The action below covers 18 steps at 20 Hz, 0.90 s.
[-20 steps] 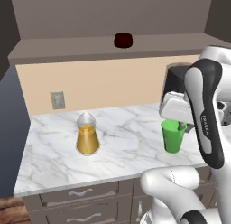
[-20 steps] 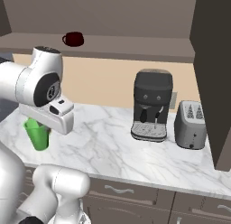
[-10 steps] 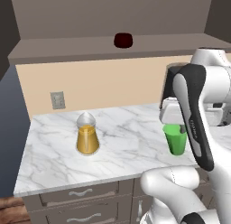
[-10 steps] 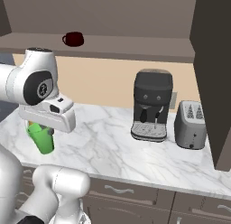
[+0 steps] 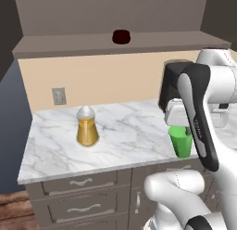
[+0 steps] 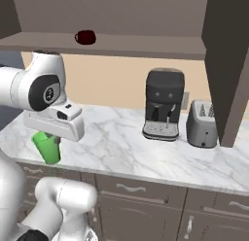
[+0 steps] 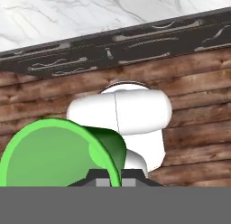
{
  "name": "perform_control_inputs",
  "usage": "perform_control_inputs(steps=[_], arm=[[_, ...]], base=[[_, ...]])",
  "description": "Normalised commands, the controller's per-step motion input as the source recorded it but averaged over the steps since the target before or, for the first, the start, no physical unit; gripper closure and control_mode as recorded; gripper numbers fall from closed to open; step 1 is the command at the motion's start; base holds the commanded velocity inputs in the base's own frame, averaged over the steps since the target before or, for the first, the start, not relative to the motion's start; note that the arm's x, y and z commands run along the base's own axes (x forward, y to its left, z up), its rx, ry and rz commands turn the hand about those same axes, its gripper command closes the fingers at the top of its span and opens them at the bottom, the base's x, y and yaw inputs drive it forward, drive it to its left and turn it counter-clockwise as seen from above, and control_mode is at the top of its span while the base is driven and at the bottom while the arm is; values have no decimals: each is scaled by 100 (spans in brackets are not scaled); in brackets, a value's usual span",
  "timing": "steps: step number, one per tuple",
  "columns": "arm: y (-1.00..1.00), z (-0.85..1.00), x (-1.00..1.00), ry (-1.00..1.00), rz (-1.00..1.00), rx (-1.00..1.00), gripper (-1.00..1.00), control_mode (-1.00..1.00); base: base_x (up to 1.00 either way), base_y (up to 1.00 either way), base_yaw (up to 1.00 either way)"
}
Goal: There is a tray on the dining counter. Grab the cup, mug, and pitcher and place them on the tray. The pitcher may be placed next to the tray if it cannot fit the tray.
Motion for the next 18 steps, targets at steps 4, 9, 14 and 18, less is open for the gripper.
perform_control_inputs(steps=[4,9,14,18], arm=[[0,0,0,0,0,0,100,100],[0,0,0,0,0,0,100,100],[0,0,0,0,0,0,100,100],[0,0,0,0,0,0,100,100]], base=[[-98,-26,-17],[-56,-16,-69],[-14,-10,-100],[0,-2,-100]])
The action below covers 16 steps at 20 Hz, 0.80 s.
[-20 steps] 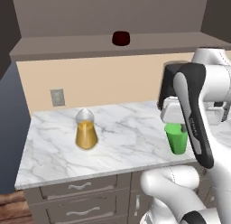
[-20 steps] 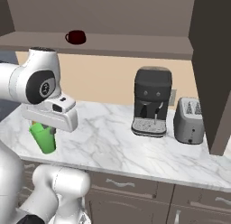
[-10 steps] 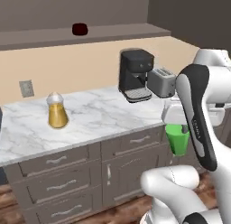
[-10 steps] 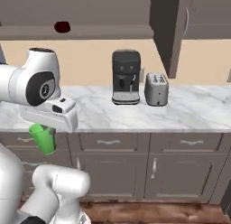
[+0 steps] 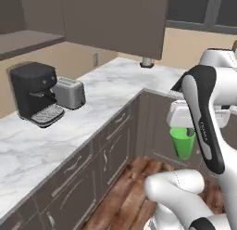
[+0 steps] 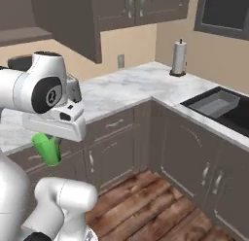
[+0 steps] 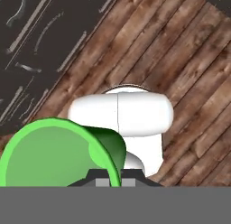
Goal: There is a tray on the dining counter. Grab the cup, mug, and pitcher and place them on the tray. The pitcher may be placed next to the tray if it cannot fit the tray.
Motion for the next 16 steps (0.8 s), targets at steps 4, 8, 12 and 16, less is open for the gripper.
perform_control_inputs(steps=[4,8,12,16], arm=[[0,0,0,0,0,0,100,100],[0,0,0,0,0,0,100,100],[0,0,0,0,0,0,100,100],[0,0,0,0,0,0,100,100]], base=[[0,0,-100],[0,0,-100],[0,0,-100],[0,0,-100]])
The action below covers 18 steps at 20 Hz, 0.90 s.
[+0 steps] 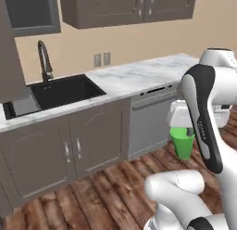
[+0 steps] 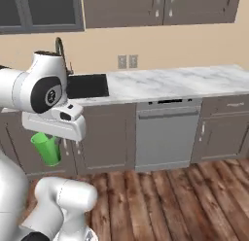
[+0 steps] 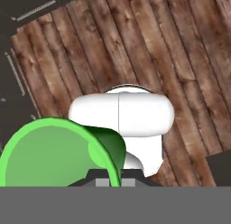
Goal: There is a tray on the dining counter. Grab the cup, mug, and pitcher and place them on the tray. The pitcher may be placed next to the tray if it cannot fit the tray.
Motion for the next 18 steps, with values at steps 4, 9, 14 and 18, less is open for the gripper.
perform_control_inputs(steps=[4,9,14,18], arm=[[0,0,0,0,0,0,100,100],[0,0,0,0,0,0,100,100],[0,0,0,0,0,0,100,100],[0,0,0,0,0,0,100,100]], base=[[0,0,-100],[0,0,-100],[0,0,-100],[0,0,-100]])
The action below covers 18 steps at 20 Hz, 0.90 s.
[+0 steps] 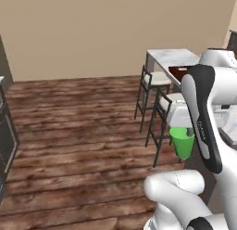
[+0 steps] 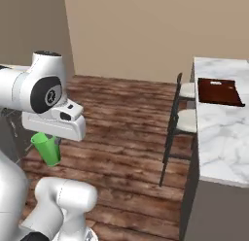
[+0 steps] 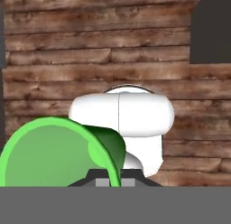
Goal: There is a tray on the dining counter. Grab the cup, mug, and pitcher and place them on the tray. The pitcher may be placed next to the tray if it cannot fit the tray.
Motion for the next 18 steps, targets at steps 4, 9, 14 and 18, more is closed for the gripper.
perform_control_inputs(steps=[4,9,14,18], arm=[[0,0,0,0,0,0,100,100],[0,0,0,0,0,0,100,100],[0,0,0,0,0,0,100,100],[0,0,0,0,0,0,100,100]], base=[[1,0,-96],[73,68,-33],[100,100,-24],[100,100,-25]])
